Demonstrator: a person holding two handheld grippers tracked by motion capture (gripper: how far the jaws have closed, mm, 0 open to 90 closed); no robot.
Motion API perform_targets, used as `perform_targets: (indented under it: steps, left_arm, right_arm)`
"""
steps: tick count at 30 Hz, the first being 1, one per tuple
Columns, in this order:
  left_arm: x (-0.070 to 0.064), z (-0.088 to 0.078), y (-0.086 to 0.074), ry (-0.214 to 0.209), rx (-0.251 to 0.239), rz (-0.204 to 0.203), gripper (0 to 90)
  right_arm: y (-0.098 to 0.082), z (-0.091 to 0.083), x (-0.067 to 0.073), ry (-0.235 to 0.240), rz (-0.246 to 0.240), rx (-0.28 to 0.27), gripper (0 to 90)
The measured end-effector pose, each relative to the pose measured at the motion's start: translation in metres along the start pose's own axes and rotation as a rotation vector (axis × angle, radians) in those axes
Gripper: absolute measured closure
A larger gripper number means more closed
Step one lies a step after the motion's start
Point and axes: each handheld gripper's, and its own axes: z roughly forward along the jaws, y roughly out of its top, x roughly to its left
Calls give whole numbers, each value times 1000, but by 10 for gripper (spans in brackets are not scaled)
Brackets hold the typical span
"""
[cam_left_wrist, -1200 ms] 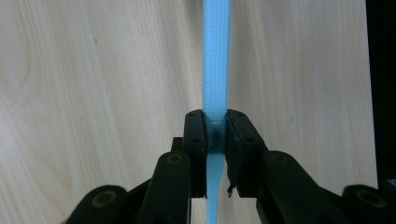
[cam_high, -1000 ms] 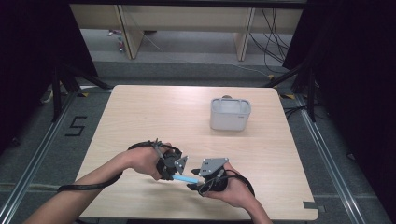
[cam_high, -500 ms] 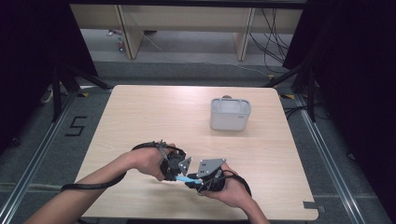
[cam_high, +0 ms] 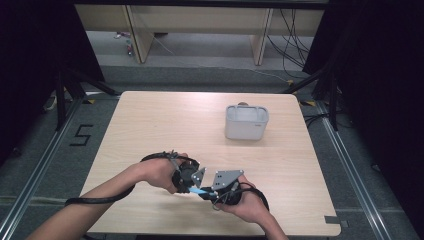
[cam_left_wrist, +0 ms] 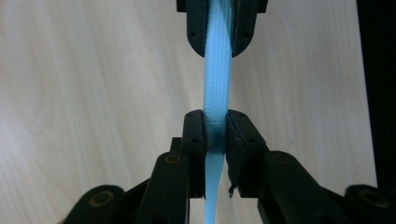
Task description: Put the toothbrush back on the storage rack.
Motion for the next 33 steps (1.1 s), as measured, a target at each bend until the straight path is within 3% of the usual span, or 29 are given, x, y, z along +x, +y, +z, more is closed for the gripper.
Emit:
perform_targets:
  steps: [1,2,3,4,7,10,11,13,15,16,17,18,19,21,22,23,24,25,26,27,28,29,30,32,33]
  left_arm:
    - [-1,-3,-1,33,-29,-18,702]
    - [-1,-7,-2,55,-28,-3,665]
    - [-4,-9,-4,85,-84,-30,639]
    - [-7,-18,-10,137,-145,-33,584]
    - [-16,-25,-22,201,-239,-67,541]
    - [-22,-26,-34,235,-276,-91,512]
    - [-25,-25,-39,244,-298,-115,498]
    - [-31,-19,-48,252,-344,-160,448]
    - [-35,-12,-60,243,-378,-225,425]
    - [-39,-6,-65,266,-416,-264,396]
    - [-40,-3,-68,274,-434,-281,372]
    - [-42,4,-72,276,-484,-338,359]
    - [-43,6,-74,268,-492,-360,359]
    - [-43,16,-81,269,-579,-469,352]
    - [-42,20,-84,268,-610,-518,356]
    - [-40,22,-85,271,-628,-550,359]
    - [-38,25,-88,284,-660,-598,360]
    - [-36,26,-90,290,-677,-630,361]
    - [-34,27,-91,291,-689,-651,361]
    - [-31,27,-92,319,-713,-685,361]
    - [-31,27,-92,319,-713,-685,358]
    - [-29,27,-91,328,-736,-720,358]
    - [-26,27,-91,329,-765,-743,358]
    - [-21,27,-88,315,-813,-778,357]
    - [-19,27,-87,316,-825,-787,354]
  right_arm:
    - [-1,-2,-1,-18,-2,4,788]
    - [-1,-4,-2,-34,-5,5,787]
    - [-3,-5,-2,-36,11,10,788]
    - [-7,-10,-5,-77,25,6,788]
    - [-15,-19,-11,-155,45,-1,788]
    - [-21,-24,-15,-199,98,-18,787]
    - [-24,-28,-16,-235,129,-30,787]
    - [-29,-35,-21,-306,141,-69,787]
    - [-31,-37,-22,-327,167,-81,788]
    - [-32,-38,-23,-354,162,-102,788]
    - [-34,-38,-21,-365,211,-116,787]
    - [-35,-39,-21,-403,193,-159,788]
    - [-35,-39,-21,-403,193,-159,788]
    - [-36,-39,-18,-429,227,-190,788]
    - [-36,-38,-18,-444,218,-209,788]
    - [-37,-37,-17,-464,220,-229,788]
    - [-37,-37,-14,-457,257,-227,788]
    - [-38,-36,-15,-490,239,-253,787]
    - [-38,-36,-15,-490,239,-253,787]
    - [-39,-34,-12,-515,256,-274,788]
    - [-39,-34,-12,-515,256,-274,788]
    - [-39,-33,-12,-521,251,-288,788]
    - [-39,-32,-11,-539,254,-307,788]
    - [-39,-30,-9,-543,257,-316,788]
    - [-37,-28,-7,-530,281,-320,788]
